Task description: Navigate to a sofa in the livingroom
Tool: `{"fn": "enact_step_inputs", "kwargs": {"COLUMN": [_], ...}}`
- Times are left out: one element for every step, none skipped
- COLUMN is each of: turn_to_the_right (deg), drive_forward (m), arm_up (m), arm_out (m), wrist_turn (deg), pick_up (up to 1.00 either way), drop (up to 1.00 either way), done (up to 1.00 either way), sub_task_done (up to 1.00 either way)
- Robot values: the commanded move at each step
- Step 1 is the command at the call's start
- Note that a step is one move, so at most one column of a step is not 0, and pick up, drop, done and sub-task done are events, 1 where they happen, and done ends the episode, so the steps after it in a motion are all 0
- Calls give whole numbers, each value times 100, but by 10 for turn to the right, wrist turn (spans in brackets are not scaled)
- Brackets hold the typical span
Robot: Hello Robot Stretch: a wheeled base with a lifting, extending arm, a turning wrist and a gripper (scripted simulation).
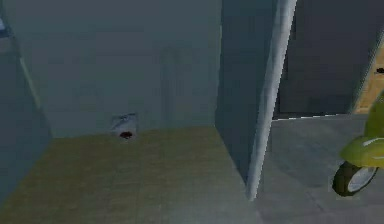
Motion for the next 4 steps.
{"fn": "enact_step_inputs", "kwargs": {"turn_to_the_right": [0,450,180,0], "drive_forward": [45,0,0,35], "arm_up": [0,0,0,0], "arm_out": [0,0,0,0], "wrist_turn": [0,0,0,0], "pick_up": [0,0,0,0], "drop": [0,0,0,0], "done": [0,0,0,0], "sub_task_done": [0,0,0,0]}}
